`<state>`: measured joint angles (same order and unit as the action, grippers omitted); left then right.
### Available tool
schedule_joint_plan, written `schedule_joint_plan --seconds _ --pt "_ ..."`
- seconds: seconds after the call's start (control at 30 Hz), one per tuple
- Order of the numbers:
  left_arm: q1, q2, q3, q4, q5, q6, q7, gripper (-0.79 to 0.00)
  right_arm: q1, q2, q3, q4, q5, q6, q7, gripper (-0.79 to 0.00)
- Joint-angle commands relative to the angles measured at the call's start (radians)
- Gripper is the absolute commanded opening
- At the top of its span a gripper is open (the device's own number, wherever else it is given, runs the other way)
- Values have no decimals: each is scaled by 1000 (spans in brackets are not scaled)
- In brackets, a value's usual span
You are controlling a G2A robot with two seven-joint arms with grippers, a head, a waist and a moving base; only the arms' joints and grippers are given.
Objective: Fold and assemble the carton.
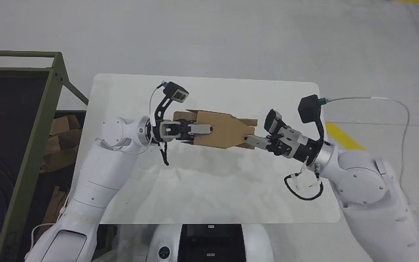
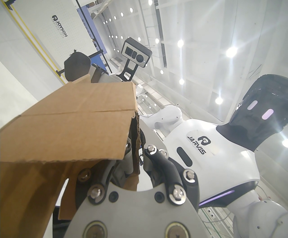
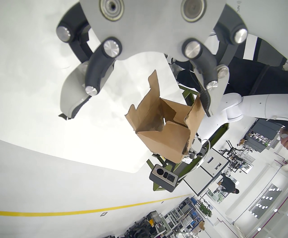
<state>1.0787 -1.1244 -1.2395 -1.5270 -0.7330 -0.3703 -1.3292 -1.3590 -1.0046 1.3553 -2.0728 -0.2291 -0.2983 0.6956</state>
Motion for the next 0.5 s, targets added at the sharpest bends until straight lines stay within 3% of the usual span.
schedule_joint_plan --seconds 0.0,0.47 --pt "-2 0 -1 2 -4 -1 -2 -785 5 -1 -7 12 14 0 8 0" --pt "-8 0 1 12 -17 -3 -10 -785 69 -10 -70 80 73 -4 23 0"
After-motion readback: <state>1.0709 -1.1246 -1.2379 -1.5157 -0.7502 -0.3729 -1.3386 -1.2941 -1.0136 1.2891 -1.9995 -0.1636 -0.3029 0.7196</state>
